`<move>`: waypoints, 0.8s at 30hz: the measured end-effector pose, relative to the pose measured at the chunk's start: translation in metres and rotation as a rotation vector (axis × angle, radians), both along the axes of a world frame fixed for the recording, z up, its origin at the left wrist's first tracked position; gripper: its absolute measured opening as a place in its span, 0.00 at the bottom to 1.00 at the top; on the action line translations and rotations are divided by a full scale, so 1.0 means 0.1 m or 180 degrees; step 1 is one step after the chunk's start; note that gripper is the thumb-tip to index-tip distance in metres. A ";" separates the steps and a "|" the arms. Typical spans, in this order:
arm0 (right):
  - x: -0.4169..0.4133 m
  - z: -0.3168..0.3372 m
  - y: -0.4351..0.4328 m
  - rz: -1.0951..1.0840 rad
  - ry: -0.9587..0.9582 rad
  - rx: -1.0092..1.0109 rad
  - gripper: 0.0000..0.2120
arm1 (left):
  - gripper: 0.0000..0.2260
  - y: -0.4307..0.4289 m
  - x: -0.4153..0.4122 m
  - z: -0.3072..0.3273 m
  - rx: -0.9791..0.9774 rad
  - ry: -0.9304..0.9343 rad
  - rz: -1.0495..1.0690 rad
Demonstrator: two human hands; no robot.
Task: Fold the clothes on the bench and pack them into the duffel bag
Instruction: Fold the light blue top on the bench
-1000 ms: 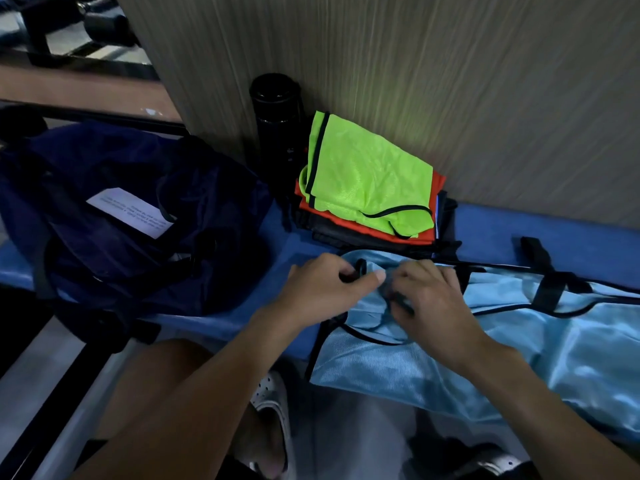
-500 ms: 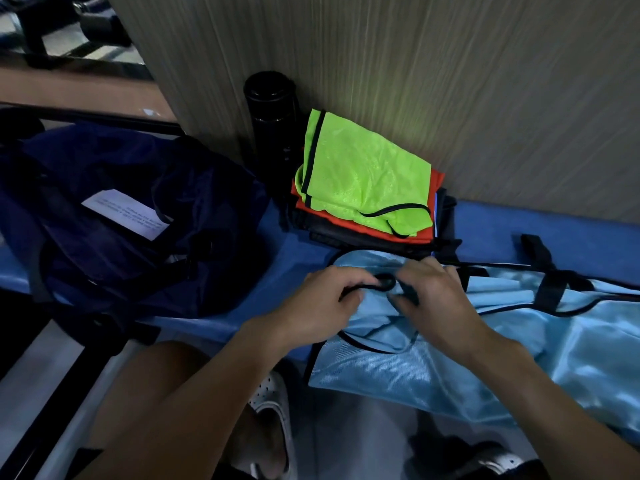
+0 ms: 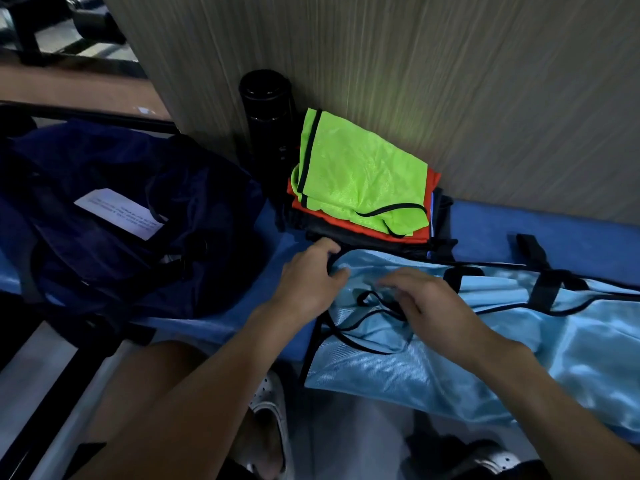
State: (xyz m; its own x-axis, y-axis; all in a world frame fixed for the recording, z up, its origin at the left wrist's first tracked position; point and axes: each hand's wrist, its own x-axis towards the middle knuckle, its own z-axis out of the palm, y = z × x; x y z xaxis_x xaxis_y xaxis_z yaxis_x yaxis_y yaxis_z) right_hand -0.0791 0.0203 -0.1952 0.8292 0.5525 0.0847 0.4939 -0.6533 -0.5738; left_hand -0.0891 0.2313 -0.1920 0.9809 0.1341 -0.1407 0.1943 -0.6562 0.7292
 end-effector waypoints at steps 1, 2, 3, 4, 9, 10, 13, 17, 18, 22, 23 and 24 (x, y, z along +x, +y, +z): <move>0.01 0.00 0.01 0.0060 -0.0066 0.0004 0.22 | 0.16 0.00 0.02 -0.01 -0.0015 -0.0051 0.0058; 0.03 -0.01 0.02 0.0189 -0.0064 -0.0020 0.24 | 0.11 0.00 0.03 -0.02 -0.0008 -0.0114 0.0059; 0.04 0.00 0.04 0.0335 -0.0025 -0.0138 0.26 | 0.07 0.01 0.04 -0.03 -0.0019 -0.0198 0.0003; 0.05 -0.01 0.04 0.0481 -0.0008 -0.0280 0.26 | 0.09 0.01 0.03 -0.02 -0.0026 -0.0285 -0.0047; 0.08 -0.02 0.04 0.0466 -0.0133 -0.0404 0.10 | 0.18 0.01 0.04 0.03 -0.0346 -0.0485 -0.0188; 0.09 -0.02 0.03 0.0452 -0.0272 -0.0346 0.08 | 0.18 0.01 0.05 0.04 -0.0396 -0.0472 -0.0200; 0.09 0.04 0.05 0.0257 -0.0598 -0.0024 0.02 | 0.20 0.00 0.05 0.07 -0.0463 -0.0482 -0.0242; 0.02 0.18 0.06 -0.0518 -0.0247 0.0456 0.09 | 0.20 -0.04 0.02 0.16 -0.0610 -0.0517 -0.0310; 0.02 0.21 0.05 -0.0639 -0.0086 0.0541 0.11 | 0.20 -0.04 0.02 0.18 -0.0705 -0.0507 -0.0348; -0.02 0.26 0.02 -0.0645 0.0381 0.0922 0.15 | 0.19 -0.07 -0.01 0.24 -0.1024 -0.0497 -0.0484; -0.02 0.28 0.01 -0.0623 0.0438 0.1010 0.15 | 0.19 -0.06 -0.01 0.25 -0.1077 -0.0499 -0.0501; -0.02 0.28 0.00 -0.0609 0.0455 0.1087 0.15 | 0.20 -0.06 -0.01 0.24 -0.1132 -0.0515 -0.0496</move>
